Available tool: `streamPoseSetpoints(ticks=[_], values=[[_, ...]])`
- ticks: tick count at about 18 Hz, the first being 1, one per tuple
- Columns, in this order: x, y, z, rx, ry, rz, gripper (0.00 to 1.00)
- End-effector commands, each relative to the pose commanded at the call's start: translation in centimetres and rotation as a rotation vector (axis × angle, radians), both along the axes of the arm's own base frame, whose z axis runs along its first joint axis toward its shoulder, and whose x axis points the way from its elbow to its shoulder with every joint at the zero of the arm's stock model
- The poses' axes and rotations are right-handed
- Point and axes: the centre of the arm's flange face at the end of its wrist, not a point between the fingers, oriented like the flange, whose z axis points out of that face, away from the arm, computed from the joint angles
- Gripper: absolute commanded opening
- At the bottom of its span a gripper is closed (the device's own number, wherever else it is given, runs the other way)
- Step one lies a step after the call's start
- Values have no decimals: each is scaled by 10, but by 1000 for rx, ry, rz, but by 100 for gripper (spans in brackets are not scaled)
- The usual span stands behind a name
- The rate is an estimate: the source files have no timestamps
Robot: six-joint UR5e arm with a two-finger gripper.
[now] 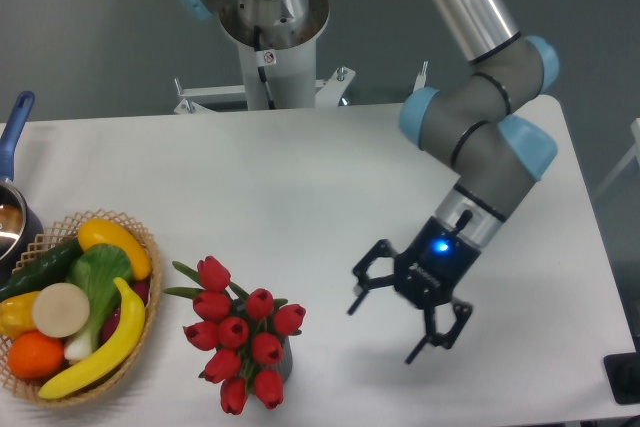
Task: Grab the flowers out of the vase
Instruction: 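Move the open gripper toward the red tulips and lower around their stems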
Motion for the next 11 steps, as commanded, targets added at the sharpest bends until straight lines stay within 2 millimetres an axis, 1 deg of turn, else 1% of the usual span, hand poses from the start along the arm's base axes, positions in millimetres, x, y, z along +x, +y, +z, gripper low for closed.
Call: streamPoseSetpoints(ticks=[4, 5, 6, 8, 10, 11], values=[[14, 7, 16, 38, -68, -5, 100], [19, 9, 16, 36, -74, -10, 100], [28, 16, 15, 34, -78, -24, 100], [40, 15, 18, 31, -82, -31, 100], [58, 17, 13, 22, -95, -50, 100], [63, 15, 15, 21, -96, -53, 100]])
